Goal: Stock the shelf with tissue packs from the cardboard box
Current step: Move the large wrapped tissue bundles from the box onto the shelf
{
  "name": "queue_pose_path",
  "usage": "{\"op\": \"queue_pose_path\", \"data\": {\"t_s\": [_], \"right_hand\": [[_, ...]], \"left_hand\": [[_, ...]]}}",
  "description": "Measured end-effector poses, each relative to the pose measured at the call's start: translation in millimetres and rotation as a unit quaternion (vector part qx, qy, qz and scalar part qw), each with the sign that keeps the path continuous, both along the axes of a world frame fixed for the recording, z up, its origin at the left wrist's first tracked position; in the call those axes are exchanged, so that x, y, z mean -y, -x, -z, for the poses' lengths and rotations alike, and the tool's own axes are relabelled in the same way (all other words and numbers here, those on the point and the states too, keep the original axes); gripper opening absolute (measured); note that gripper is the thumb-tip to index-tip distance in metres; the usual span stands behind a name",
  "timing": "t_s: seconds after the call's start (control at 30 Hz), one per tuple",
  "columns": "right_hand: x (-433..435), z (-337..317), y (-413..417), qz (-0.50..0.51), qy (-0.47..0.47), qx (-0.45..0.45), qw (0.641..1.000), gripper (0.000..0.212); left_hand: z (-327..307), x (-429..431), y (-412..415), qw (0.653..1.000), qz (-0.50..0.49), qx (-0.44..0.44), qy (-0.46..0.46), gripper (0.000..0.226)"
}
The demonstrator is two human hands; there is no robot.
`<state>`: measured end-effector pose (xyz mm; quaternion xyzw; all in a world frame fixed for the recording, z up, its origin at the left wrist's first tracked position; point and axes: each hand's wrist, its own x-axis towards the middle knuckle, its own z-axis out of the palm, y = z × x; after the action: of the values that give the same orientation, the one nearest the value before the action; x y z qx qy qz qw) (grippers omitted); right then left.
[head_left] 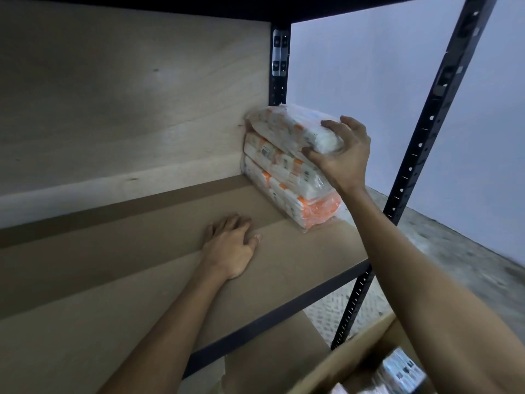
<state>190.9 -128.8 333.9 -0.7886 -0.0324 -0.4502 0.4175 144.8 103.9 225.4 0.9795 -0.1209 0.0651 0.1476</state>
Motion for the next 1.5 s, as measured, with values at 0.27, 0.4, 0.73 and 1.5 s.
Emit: {"op": "queue_pose_path", "data": {"t_s": [0.27, 0.4, 0.73, 1.5], "right_hand": [[0.4, 2.2, -7.6, -0.014, 0.025, -0.017, 0.999, 0.055], [-6.0, 6.7, -11.1, -0.007, 0.014, -0.004, 1.000, 0.056], [-1.5, 3.4, -17.0, 0.002, 0.043, -0.032, 0.999, 0.056], [1.3, -3.3, 4.9, 0.019, 0.086, -0.091, 0.992, 0.079]], "left_hand": [[0.5, 0.6, -0.3, 1.000, -0.004, 0.007, -0.003, 0.053], [0.4, 0.3, 0.1, 1.000, -0.004, 0.002, 0.001, 0.053], [0.6, 0.8, -0.2, 1.000, -0.003, 0.008, -0.007, 0.054], [-0.7, -0.7, 0.1, 1.000, -0.002, -0.001, 0.000, 0.054]]}}
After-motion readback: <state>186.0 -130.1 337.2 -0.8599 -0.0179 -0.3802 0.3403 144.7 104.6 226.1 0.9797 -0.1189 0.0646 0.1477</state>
